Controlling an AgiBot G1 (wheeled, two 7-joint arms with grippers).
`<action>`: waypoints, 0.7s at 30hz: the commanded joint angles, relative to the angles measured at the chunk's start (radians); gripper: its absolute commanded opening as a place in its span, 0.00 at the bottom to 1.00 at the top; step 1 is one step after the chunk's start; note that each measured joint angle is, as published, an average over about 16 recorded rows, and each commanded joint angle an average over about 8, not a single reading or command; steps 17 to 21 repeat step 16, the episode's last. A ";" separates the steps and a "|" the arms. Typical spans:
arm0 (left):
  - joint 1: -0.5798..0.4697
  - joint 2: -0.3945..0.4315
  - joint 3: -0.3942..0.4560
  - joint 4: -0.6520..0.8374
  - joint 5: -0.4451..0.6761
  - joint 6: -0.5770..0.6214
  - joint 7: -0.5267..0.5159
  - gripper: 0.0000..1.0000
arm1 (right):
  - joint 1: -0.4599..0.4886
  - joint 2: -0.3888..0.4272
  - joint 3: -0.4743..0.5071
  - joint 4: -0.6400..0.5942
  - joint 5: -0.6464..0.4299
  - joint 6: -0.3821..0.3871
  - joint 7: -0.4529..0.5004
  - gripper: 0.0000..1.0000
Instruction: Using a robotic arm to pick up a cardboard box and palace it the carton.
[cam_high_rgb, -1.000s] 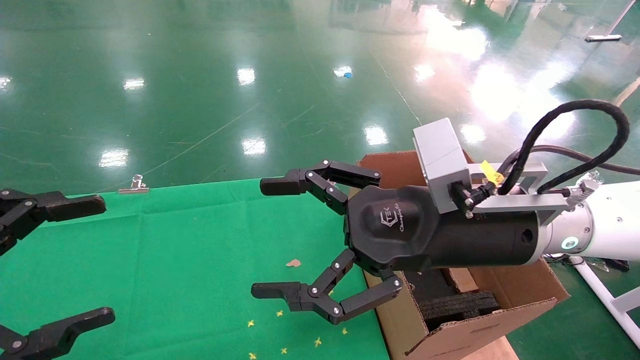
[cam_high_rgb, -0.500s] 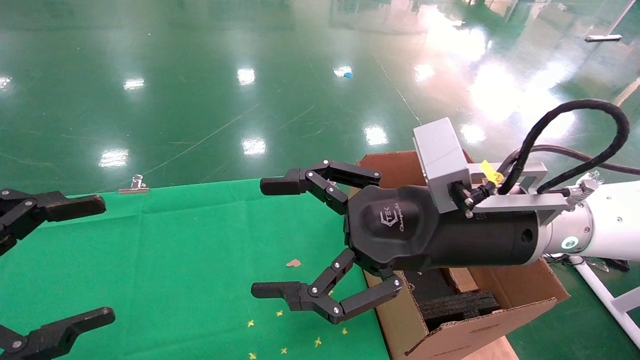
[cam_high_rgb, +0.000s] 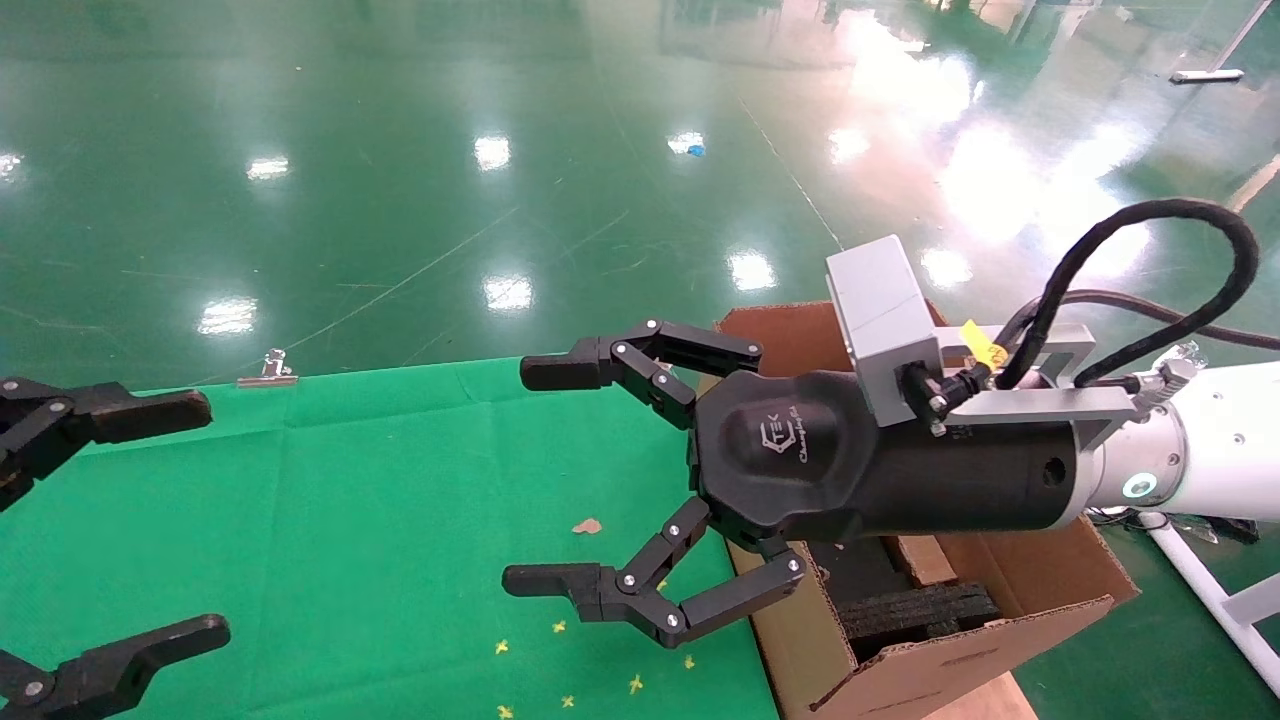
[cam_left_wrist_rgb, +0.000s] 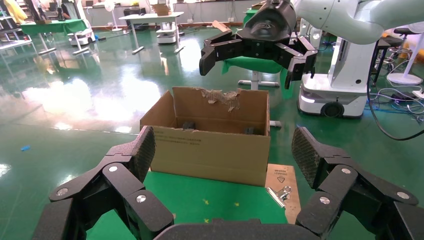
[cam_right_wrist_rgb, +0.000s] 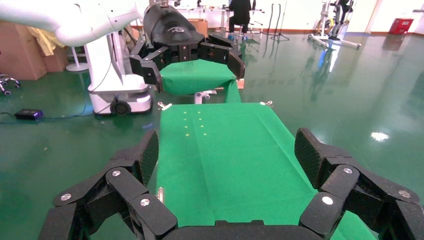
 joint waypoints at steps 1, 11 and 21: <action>0.000 0.000 0.000 0.000 0.000 0.000 0.000 1.00 | 0.000 0.000 0.000 0.000 0.000 0.000 0.000 1.00; 0.000 0.000 0.000 0.000 0.000 0.000 0.000 1.00 | 0.000 0.000 0.000 0.000 0.000 0.000 0.000 1.00; 0.000 0.000 0.000 0.000 0.000 0.000 0.000 1.00 | 0.000 0.000 0.000 0.000 0.000 0.000 0.000 1.00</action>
